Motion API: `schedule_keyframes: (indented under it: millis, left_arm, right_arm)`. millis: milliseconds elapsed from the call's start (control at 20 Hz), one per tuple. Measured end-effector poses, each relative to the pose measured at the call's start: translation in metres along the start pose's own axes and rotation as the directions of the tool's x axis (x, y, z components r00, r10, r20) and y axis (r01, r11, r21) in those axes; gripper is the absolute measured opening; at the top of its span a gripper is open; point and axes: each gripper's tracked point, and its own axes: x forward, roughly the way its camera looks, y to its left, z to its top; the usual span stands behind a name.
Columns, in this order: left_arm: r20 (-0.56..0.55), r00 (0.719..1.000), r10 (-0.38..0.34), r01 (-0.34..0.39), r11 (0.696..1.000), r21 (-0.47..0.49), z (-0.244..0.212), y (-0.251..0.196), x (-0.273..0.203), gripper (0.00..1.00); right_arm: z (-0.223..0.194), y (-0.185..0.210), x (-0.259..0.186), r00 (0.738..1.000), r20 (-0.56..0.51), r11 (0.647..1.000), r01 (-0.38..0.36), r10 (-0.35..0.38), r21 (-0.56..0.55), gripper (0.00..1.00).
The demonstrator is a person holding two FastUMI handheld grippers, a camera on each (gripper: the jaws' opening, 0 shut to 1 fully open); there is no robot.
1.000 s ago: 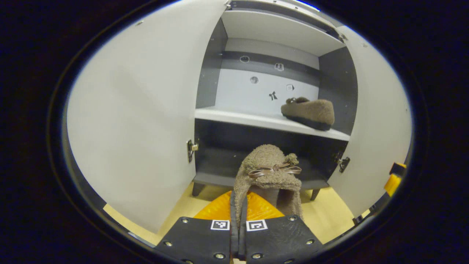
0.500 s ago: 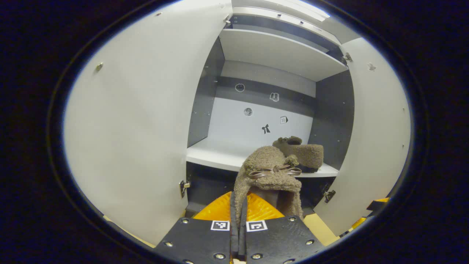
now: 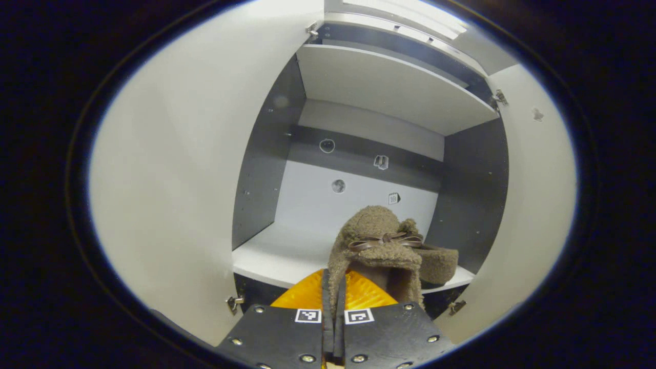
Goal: Grab one shoe with the right hand and put it into the shoe cabinet, grab the other shoe with the left hand and put it into the shoe cabinet; then close the right door with the right hand and the left door with the left hand.
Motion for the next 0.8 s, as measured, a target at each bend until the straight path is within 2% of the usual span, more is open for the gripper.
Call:
schedule_keyframes:
  millis: [450,600,800]
  left_arm:
    - [0.029,1.000,-0.001,0.001,1.000,0.023,0.030,0.006,0.089,0.01]
    - [-0.011,1.000,0.005,-0.005,0.999,0.036,0.021,0.012,0.119,0.01]
    - [-0.049,0.999,0.011,-0.008,0.998,0.062,0.009,0.018,0.137,0.01]
  right_arm:
    - [-0.005,-0.009,0.016,0.998,-0.029,0.998,0.058,-0.058,0.015,0.98]
    - [-0.004,-0.010,0.023,0.996,-0.037,0.997,0.080,-0.079,0.019,0.98]
    - [-0.009,-0.008,0.033,0.993,-0.054,0.994,0.108,-0.107,0.025,0.98]
